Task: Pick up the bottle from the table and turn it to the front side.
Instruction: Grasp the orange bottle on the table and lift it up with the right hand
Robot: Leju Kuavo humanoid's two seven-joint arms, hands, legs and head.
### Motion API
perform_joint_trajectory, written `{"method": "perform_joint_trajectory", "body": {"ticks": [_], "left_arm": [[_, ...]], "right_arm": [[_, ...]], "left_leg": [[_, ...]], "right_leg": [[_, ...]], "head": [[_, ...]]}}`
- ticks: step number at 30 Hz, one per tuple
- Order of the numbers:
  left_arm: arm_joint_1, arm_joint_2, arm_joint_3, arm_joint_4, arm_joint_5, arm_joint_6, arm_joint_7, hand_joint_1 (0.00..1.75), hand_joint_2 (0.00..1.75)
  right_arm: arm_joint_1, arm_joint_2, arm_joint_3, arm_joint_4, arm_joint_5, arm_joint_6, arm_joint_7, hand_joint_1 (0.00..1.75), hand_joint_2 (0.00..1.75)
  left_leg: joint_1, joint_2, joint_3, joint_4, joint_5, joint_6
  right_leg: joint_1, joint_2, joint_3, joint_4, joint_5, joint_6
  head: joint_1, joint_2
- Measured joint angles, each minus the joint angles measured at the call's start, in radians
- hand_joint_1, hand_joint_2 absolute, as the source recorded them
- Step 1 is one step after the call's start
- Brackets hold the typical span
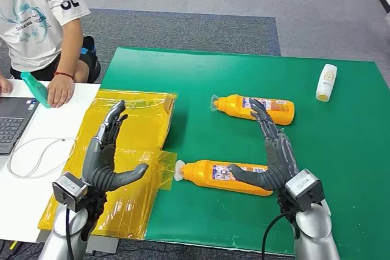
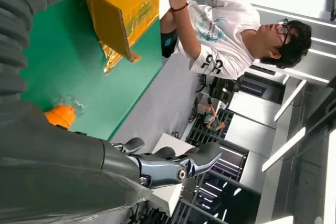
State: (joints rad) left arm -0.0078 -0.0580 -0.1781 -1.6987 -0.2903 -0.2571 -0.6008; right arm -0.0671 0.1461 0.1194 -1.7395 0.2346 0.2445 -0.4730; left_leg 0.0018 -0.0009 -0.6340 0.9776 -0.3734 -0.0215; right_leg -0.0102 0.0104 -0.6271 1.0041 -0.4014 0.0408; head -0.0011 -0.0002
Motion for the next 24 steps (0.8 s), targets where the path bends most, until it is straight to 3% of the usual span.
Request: {"method": "perform_joint_trajectory", "body": {"ticks": [9,15,20,24], "left_arm": [[0.0,0.0,0.0,0.0,0.0,0.0,0.0,0.0,1.75],[0.001,0.0,0.0,0.0,0.002,0.0,0.0,0.0,1.75],[-0.01,0.005,0.0,0.012,0.012,-0.001,-0.019,0.0,1.75],[-0.017,0.009,0.001,0.029,0.017,-0.003,-0.031,0.0,1.75]], "right_arm": [[0.0,-0.001,0.0,0.001,0.012,-0.005,0.003,0.0,1.75],[-0.011,-0.037,0.037,0.024,0.196,-0.066,0.05,0.0,1.75],[-0.084,-0.145,0.145,0.145,0.395,-0.083,0.132,0.0,1.75],[-0.14,-0.215,0.227,0.266,0.42,-0.105,0.13,0.0,1.75]], "left_leg": [[0.0,0.0,0.0,0.0,0.0,0.0],[0.0,0.0,0.0,0.0,0.0,0.0],[0.0,0.0,0.0,0.0,0.001,0.001],[0.0,-0.001,0.0,0.0,0.001,0.002]], "right_leg": [[0.0,0.0,0.0,0.0,0.0,0.0],[0.0,0.0,0.0,0.0,0.0,0.0],[0.0,-0.001,0.001,0.0,0.001,0.0],[0.0,-0.002,0.001,0.0,0.002,0.001]], "head": [[0.0,0.0],[0.0,0.0],[0.0,0.0],[0.0,0.0]]}}
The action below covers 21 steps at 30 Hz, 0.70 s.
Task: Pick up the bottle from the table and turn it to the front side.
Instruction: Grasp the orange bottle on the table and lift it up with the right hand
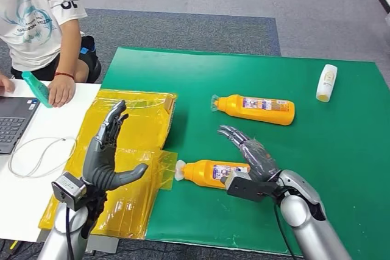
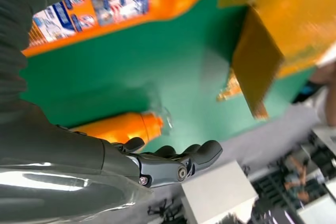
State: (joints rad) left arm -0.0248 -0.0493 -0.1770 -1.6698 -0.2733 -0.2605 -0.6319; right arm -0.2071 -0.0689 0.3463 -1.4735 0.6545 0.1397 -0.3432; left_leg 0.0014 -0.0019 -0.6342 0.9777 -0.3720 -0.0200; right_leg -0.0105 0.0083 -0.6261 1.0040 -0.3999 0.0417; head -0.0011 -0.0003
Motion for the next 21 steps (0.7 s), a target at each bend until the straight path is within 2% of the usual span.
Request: {"method": "perform_joint_trajectory", "body": {"ticks": [9,21], "left_arm": [[-0.023,0.012,0.0,0.03,0.008,-0.007,-0.008,0.0,1.75],[-0.061,0.019,-0.002,0.073,0.017,-0.015,-0.02,0.0,1.75]], "right_arm": [[-0.094,-0.141,0.138,0.135,-0.056,0.076,0.026,0.0,1.75],[-0.2,-0.23,0.277,0.286,-0.084,0.113,0.043,0.0,1.75]], "left_leg": [[0.0,0.0,0.0,0.0,0.0,0.0],[0.0,0.0,0.0,0.0,0.0,0.0]], "right_leg": [[0.0,0.0,0.0,0.0,0.0,0.0],[0.0,0.0,0.0,0.0,0.0,0.0]], "head": [[0.0,0.0],[0.0,0.0]]}}
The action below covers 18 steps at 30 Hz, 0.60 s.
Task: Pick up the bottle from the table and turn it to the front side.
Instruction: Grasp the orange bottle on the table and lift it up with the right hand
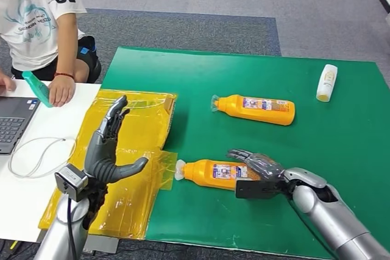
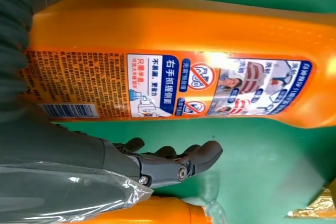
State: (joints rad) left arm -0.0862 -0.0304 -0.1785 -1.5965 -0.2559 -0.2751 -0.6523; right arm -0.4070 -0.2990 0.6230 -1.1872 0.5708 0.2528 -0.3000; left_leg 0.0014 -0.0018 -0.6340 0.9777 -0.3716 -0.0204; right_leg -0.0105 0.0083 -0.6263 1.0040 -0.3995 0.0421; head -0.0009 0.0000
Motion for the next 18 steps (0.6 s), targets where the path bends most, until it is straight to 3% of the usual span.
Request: {"method": "perform_joint_trajectory", "body": {"ticks": [9,10,13,14,18], "left_arm": [[-0.023,0.002,-0.002,0.024,0.005,-0.007,-0.004,0.0,1.75],[-0.027,0.002,-0.003,0.027,0.005,-0.008,-0.005,0.0,1.75],[-0.037,0.002,-0.007,0.036,0.008,-0.009,-0.009,0.0,1.75],[-0.039,0.002,-0.008,0.039,0.009,-0.01,-0.01,0.0,1.75],[-0.047,0.002,-0.01,0.047,0.013,-0.012,-0.015,0.0,1.75]], "right_arm": [[-0.068,-0.025,0.076,0.055,-0.065,0.042,0.0,0.03,1.75],[-0.074,-0.025,0.085,0.064,-0.075,0.041,-0.003,0.26,1.75],[-0.086,-0.027,0.107,0.084,-0.105,0.034,-0.013,1.48,1.75],[-0.09,-0.028,0.113,0.088,-0.115,0.033,-0.017,1.69,1.75],[-0.102,-0.035,0.135,0.102,-0.142,0.031,-0.024,1.69,1.75]], "left_leg": [[0.0,0.0,0.0,0.0,0.0,0.0],[0.0,0.0,0.0,0.0,0.0,0.0],[0.0,0.0,0.001,0.0,0.0,0.0],[0.0,0.0,0.001,0.0,0.0,0.0],[0.0,0.001,0.002,0.0,0.0,0.0]], "right_leg": [[0.0,0.0,0.0,0.0,0.0,0.0],[0.0,0.0,0.0,0.0,0.0,0.0],[0.0,0.0,0.001,0.0,0.0,0.0],[0.0,0.001,0.001,0.0,0.0,0.0],[0.0,0.001,0.001,0.0,0.001,0.0]], "head": [[0.0,0.0],[0.0,0.0],[0.0,0.0],[0.0,0.0],[0.0,0.0]]}}
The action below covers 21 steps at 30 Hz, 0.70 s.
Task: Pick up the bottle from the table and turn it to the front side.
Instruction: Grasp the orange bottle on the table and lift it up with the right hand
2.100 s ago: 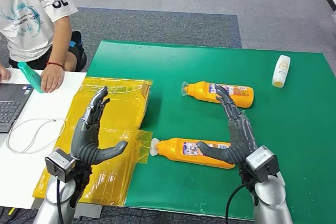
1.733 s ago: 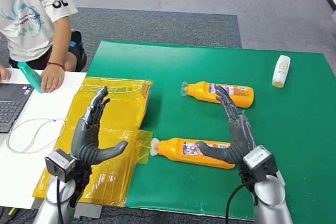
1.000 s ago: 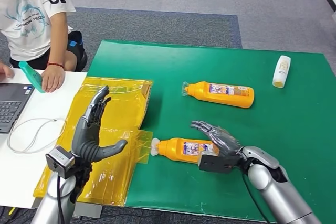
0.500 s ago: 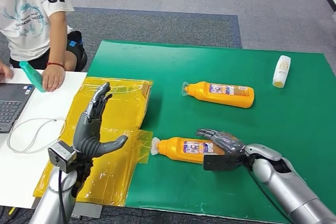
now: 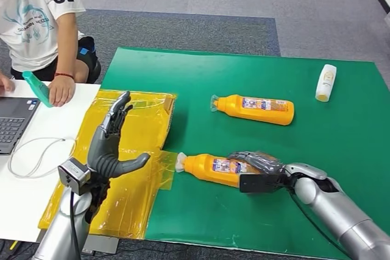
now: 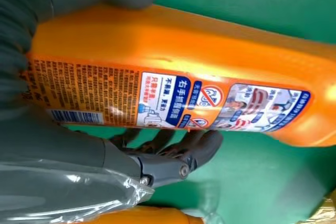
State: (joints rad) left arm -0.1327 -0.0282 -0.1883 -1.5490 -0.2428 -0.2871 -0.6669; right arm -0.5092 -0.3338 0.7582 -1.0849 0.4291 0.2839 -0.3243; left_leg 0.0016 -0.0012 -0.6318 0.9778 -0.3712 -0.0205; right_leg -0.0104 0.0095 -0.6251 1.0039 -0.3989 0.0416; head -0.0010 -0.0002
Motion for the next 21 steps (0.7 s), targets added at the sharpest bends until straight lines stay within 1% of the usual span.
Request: {"method": "perform_joint_trajectory", "body": {"ticks": [4,10,11,14,15,17,18,19,21], "left_arm": [[-0.001,0.0,0.0,0.002,0.001,0.0,-0.002,0.0,1.75],[0.0,0.002,0.0,0.002,0.0,0.002,-0.004,0.0,1.75],[0.001,0.002,0.0,0.002,0.0,0.003,-0.004,0.0,1.75],[0.004,0.004,0.0,0.002,-0.002,0.004,-0.004,0.0,1.75],[0.006,0.004,0.0,0.002,-0.002,0.004,-0.004,0.0,1.75],[0.01,0.005,0.001,0.0,-0.002,0.004,-0.005,0.0,1.75],[0.011,0.006,0.001,-0.001,-0.002,0.004,-0.005,0.0,1.75],[0.013,0.007,0.001,-0.002,-0.002,0.004,-0.005,0.0,1.75],[0.014,0.008,0.002,-0.004,-0.002,0.004,-0.005,0.0,1.75]], "right_arm": [[-0.009,-0.004,0.013,0.006,-0.004,-0.003,0.01,1.71,1.75],[-0.021,-0.004,0.028,0.007,0.012,-0.011,0.035,1.65,1.75],[-0.024,-0.004,0.031,0.007,0.017,-0.01,0.04,1.57,1.75],[-0.031,-0.008,0.042,-0.001,0.029,-0.007,0.055,1.14,1.75],[-0.034,-0.011,0.047,-0.007,0.034,-0.005,0.061,1.09,1.75],[-0.04,-0.016,0.057,-0.018,0.043,0.002,0.07,1.1,1.75],[-0.043,-0.02,0.062,-0.023,0.045,0.006,0.074,1.22,1.75],[-0.047,-0.023,0.067,-0.028,0.048,0.01,0.077,1.3,1.75],[-0.051,-0.027,0.076,-0.036,0.051,0.015,0.08,1.58,1.75]], "left_leg": [[0.0,0.0,0.0,0.0,0.0,0.0],[0.0,0.0,0.0,0.0,0.0,0.0],[0.0,0.0,0.0,0.0,0.0,0.0],[0.0,0.0,0.0,0.0,0.0,0.0],[0.0,0.0,0.0,0.0,0.0,0.0],[0.0,0.0,0.0,0.0,0.0,0.0],[0.0,0.0,0.0,0.0,0.0,0.0],[0.0,0.0,0.0,0.0,0.0,0.0],[0.0,0.0,0.0,0.0,0.001,0.001]], "right_leg": [[0.0,0.0,0.0,0.0,0.0,0.0],[0.0,0.0,0.001,0.0,0.0,0.0],[0.0,0.0,0.001,0.0,0.0,0.0],[0.0,0.0,0.001,0.0,0.0,0.0],[0.0,0.0,0.001,0.0,0.0,0.0],[0.0,0.0,0.001,0.0,0.0,0.0],[0.0,0.0,0.001,0.0,0.0,0.0],[0.0,0.0,0.001,0.0,0.0,0.0],[0.0,0.0,0.001,0.0,0.0,0.0]], "head": [[0.0,0.0],[0.0,0.0],[0.0,0.0],[0.0,0.0],[0.0,0.0],[0.0,0.0],[0.0,0.0],[0.0,0.0],[0.0,0.0]]}}
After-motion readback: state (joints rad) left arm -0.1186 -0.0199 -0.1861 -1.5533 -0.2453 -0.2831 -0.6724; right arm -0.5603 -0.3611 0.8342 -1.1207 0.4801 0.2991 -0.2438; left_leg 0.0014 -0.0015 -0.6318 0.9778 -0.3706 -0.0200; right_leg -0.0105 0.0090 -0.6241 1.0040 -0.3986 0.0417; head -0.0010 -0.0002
